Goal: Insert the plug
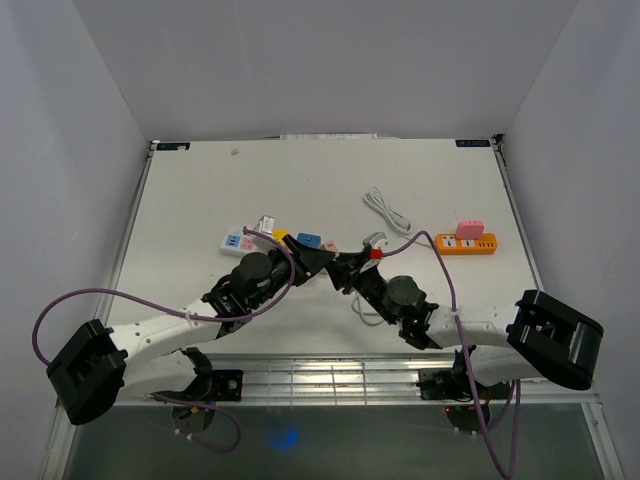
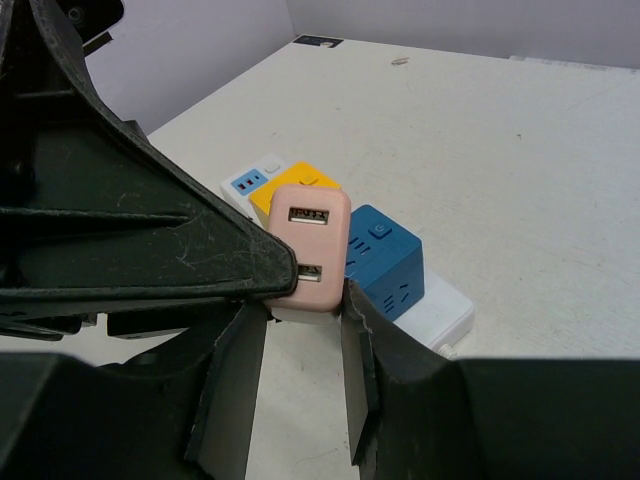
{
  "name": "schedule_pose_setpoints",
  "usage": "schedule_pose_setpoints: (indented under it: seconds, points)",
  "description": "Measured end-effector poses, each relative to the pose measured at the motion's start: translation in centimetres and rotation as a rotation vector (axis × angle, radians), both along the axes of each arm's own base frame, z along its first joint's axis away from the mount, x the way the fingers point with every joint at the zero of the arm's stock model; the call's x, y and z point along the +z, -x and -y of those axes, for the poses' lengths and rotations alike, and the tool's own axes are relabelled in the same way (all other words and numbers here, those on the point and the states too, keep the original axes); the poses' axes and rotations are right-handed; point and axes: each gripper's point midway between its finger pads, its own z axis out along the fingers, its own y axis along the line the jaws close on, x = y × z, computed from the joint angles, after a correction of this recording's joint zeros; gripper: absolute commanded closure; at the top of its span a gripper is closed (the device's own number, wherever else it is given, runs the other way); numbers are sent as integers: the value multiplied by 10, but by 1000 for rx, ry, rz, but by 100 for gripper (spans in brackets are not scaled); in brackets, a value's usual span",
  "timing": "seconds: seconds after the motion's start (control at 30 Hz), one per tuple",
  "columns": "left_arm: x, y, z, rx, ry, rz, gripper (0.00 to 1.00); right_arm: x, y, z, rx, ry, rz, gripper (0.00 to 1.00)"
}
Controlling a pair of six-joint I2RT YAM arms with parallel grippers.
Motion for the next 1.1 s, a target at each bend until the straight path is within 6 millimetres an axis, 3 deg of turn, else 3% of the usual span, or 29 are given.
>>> schedule_pose_setpoints:
  seconds: [0.23,0.37,0.4,0.47,0.57,0.9,1.1]
  points:
    - [4,2,-2,-1,-4,15,53,4,2,-2,18,-2,19,92]
    - [7,3,-4,-1,-1,21,33,7,3,-2,25,-5,31,92]
    - [7,3,-4,-1,-4,22,22,8,3,-3,28,-4,34,92]
    - [5,5,-5,-4,-18,22,19,9,0,1,10,2,40,92]
    - [1,5,-7,-5,-49,20,4,7,-3,5,-4,30,44,92]
    - [4,2,-13,11,-115,19,2,-2,2,2,52,136,66,92]
    - [14,-14,-25,26,-125,25,3,-8,14,-8,151,185,78,92]
